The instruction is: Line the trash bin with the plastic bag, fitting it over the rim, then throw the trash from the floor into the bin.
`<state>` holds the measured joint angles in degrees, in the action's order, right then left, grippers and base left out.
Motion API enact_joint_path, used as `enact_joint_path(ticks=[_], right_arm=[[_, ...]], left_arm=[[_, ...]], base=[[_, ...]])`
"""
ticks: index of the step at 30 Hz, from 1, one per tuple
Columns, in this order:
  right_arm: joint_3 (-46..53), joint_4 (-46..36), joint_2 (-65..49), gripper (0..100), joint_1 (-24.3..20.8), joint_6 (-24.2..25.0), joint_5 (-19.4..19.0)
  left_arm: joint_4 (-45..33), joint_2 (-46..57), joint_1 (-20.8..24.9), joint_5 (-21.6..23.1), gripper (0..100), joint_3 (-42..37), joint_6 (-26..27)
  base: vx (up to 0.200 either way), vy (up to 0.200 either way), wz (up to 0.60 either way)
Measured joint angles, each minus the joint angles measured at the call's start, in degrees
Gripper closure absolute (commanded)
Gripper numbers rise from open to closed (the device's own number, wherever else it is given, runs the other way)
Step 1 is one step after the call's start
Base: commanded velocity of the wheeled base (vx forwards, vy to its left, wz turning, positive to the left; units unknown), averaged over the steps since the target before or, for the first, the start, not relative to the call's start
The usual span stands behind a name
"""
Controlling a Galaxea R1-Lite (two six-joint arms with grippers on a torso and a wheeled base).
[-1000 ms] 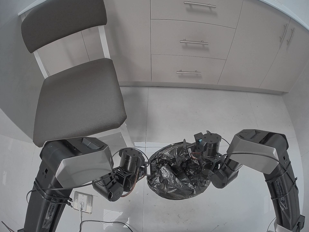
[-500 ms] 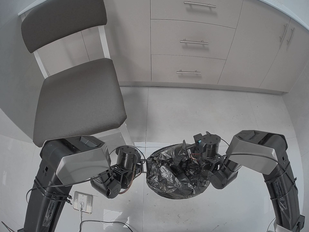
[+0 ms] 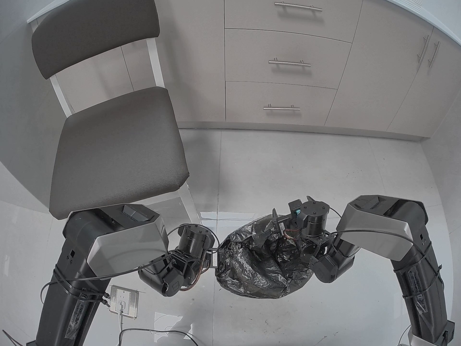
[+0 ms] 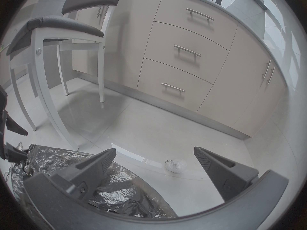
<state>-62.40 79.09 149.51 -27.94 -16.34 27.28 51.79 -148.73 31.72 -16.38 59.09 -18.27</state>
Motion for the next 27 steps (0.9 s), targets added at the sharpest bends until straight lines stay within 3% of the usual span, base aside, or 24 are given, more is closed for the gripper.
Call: enact_joint_path(ticks=[7, 15, 21, 27], right_arm=[[0.0, 0.1, 0.2, 0, 0.0, 0.0, -0.2], [0.0, 0.2, 0.2, 0, 0.0, 0.0, -0.2], [0.6, 0.0, 0.2, 0, 0.0, 0.0, -1.1], [4.1, 0.0, -0.7, 0, -0.3, 0.2, -6.9]], left_arm=[[-8.9, 0.8, 0.7, 0.0, 0, 2.6, -2.9], [-9.9, 1.6, 1.2, 0.6, 0, 3.4, -3.3], [-9.6, 3.6, 2.9, 4.6, 0, 0.6, -4.7], [-8.8, 7.5, 5.2, 11.6, 0, -2.9, -11.1]], base=[[0.000, 0.000, 0.00], [0.000, 0.000, 0.00], [0.000, 0.000, 0.00], [0.000, 0.000, 0.00]])
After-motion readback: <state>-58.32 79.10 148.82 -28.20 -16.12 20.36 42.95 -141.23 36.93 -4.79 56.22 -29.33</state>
